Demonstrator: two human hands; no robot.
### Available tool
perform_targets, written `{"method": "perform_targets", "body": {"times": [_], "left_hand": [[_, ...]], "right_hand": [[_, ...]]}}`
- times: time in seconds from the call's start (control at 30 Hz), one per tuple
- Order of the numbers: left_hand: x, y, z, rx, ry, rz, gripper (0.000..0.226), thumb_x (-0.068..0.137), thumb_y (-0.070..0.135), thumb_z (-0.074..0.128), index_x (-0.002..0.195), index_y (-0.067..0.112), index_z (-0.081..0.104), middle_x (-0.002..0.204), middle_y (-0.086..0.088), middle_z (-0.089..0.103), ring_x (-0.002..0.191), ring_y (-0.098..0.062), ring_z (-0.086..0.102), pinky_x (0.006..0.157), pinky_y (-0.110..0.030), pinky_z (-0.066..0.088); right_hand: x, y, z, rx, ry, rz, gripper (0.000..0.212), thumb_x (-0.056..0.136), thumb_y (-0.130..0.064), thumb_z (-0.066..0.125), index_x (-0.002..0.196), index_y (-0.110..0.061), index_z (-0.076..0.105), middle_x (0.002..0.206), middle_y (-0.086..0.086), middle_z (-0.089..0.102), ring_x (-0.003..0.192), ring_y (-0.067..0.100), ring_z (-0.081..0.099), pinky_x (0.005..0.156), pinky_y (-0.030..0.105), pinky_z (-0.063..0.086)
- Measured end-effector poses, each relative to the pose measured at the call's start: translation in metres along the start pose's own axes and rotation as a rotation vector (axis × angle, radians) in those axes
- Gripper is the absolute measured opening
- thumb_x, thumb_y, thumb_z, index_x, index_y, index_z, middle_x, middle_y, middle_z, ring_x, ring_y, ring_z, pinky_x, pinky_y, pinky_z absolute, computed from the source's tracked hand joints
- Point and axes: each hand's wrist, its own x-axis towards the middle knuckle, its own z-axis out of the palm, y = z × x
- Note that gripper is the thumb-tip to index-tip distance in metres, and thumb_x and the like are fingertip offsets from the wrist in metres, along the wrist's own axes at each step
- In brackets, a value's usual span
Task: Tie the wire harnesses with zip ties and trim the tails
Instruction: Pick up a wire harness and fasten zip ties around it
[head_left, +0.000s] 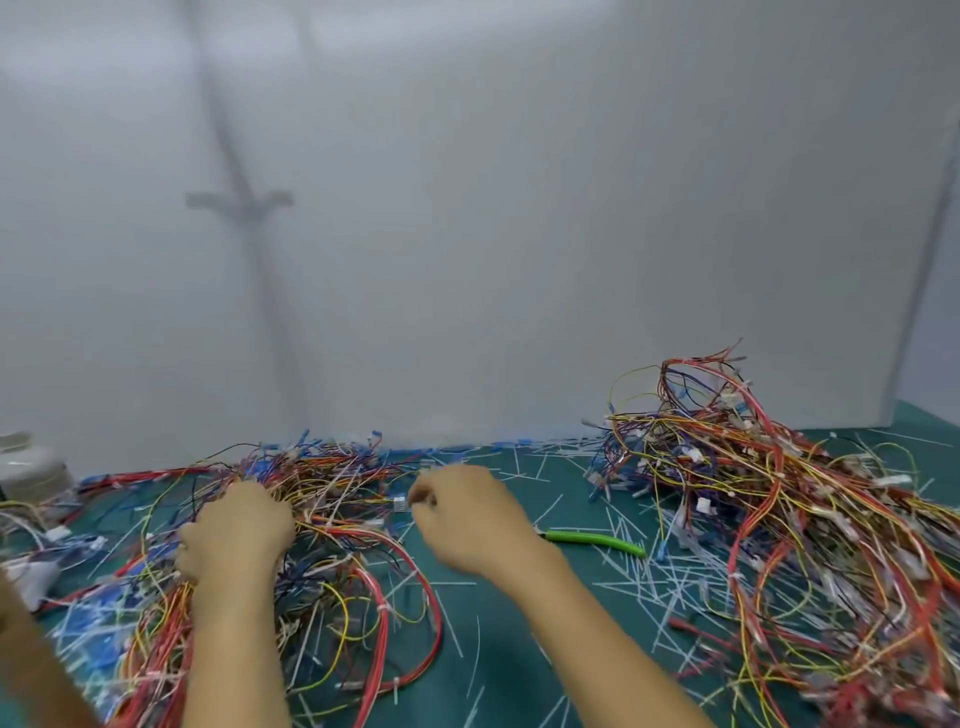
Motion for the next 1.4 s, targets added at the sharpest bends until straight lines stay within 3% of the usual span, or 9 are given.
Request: {"method": "perform_targets", "body": {"times": [0.13, 0.37, 0.53, 0.73, 0.83, 0.97, 1.07, 1.23, 1.4], "left_hand": [[0.003, 0.001, 0.004, -0.036, 0.032, -0.031, 0.034, 0.094, 0.009, 0.049, 0.126, -0.002, 0.05, 0.133, -0.031, 0.049, 0.125, -0.047, 0.041, 0.1, -0.052, 0.039], [0.008, -0.001, 0.01, -0.002, 0.131, -0.048, 0.042, 0.091, 0.012, 0.052, 0.131, 0.004, 0.042, 0.127, -0.027, 0.058, 0.122, -0.043, 0.049, 0.099, -0.045, 0.031], [0.008, 0.001, -0.001, -0.032, 0.182, -0.014, 0.034, 0.09, 0.035, 0.066, 0.112, 0.009, 0.065, 0.113, -0.022, 0.067, 0.108, -0.037, 0.061, 0.091, -0.041, 0.036], [-0.003, 0.004, -0.046, -0.718, 0.329, 0.156, 0.016, 0.093, 0.026, 0.063, 0.105, 0.02, 0.072, 0.098, -0.009, 0.072, 0.094, -0.031, 0.068, 0.092, -0.048, 0.052], [-0.022, 0.013, -0.072, -1.218, 0.32, 0.28, 0.012, 0.097, 0.016, 0.059, 0.103, 0.018, 0.069, 0.081, 0.01, 0.071, 0.07, 0.005, 0.066, 0.078, -0.033, 0.054], [-0.048, 0.032, -0.087, -1.374, 0.358, 0.572, 0.015, 0.095, 0.012, 0.059, 0.094, 0.024, 0.068, 0.074, 0.018, 0.072, 0.075, 0.006, 0.067, 0.073, -0.009, 0.051], [-0.06, 0.053, -0.077, -1.364, 0.228, 0.644, 0.018, 0.093, 0.003, 0.061, 0.095, 0.017, 0.071, 0.072, 0.017, 0.073, 0.074, 0.003, 0.068, 0.07, -0.01, 0.05], [-0.083, 0.076, -0.059, -1.138, -0.212, 0.877, 0.02, 0.087, -0.002, 0.066, 0.09, 0.016, 0.076, 0.081, 0.002, 0.077, 0.079, -0.009, 0.073, 0.073, -0.018, 0.054], [-0.092, 0.083, -0.052, -0.873, -0.545, 1.015, 0.016, 0.084, 0.003, 0.072, 0.097, 0.011, 0.078, 0.091, 0.001, 0.078, 0.09, -0.012, 0.073, 0.076, -0.018, 0.055]], "right_hand": [[-0.004, 0.005, 0.031, 0.012, -0.141, -0.001, 0.032, 0.098, -0.019, 0.046, 0.122, -0.015, 0.066, 0.129, 0.01, 0.063, 0.118, 0.031, 0.056, 0.097, 0.044, 0.049], [-0.003, 0.016, 0.043, 0.093, -0.107, 0.055, 0.028, 0.096, -0.023, 0.046, 0.113, -0.017, 0.068, 0.118, 0.007, 0.067, 0.106, 0.028, 0.062, 0.088, 0.04, 0.051], [-0.002, 0.017, 0.042, 0.095, -0.138, 0.047, 0.029, 0.097, -0.023, 0.046, 0.113, -0.015, 0.068, 0.114, 0.01, 0.068, 0.101, 0.03, 0.063, 0.088, 0.042, 0.054], [0.001, 0.018, 0.043, 0.099, -0.224, 0.024, 0.03, 0.098, -0.026, 0.048, 0.115, -0.013, 0.068, 0.118, 0.013, 0.067, 0.105, 0.033, 0.062, 0.092, 0.046, 0.053], [0.002, 0.018, 0.042, 0.103, -0.269, -0.001, 0.031, 0.099, -0.027, 0.048, 0.119, -0.014, 0.067, 0.122, 0.013, 0.066, 0.109, 0.032, 0.061, 0.096, 0.047, 0.051], [0.001, 0.017, 0.029, 0.092, -0.251, -0.038, 0.03, 0.098, -0.024, 0.046, 0.116, -0.016, 0.069, 0.119, 0.008, 0.069, 0.106, 0.028, 0.062, 0.093, 0.043, 0.052], [0.0, 0.008, 0.005, 0.312, 0.035, -0.028, 0.029, 0.1, -0.028, 0.046, 0.095, -0.014, 0.071, 0.095, 0.009, 0.073, 0.085, 0.026, 0.068, 0.079, 0.04, 0.055], [-0.005, -0.008, -0.05, 1.293, 0.313, 0.065, 0.048, 0.1, -0.052, 0.041, 0.091, -0.017, 0.073, 0.081, -0.002, 0.077, 0.072, 0.011, 0.072, 0.055, 0.023, 0.052], [-0.013, 0.015, -0.072, 1.226, 0.264, 0.186, 0.035, 0.098, -0.036, 0.055, 0.089, -0.009, 0.074, 0.087, 0.015, 0.076, 0.075, 0.02, 0.069, 0.069, 0.03, 0.053]]}}
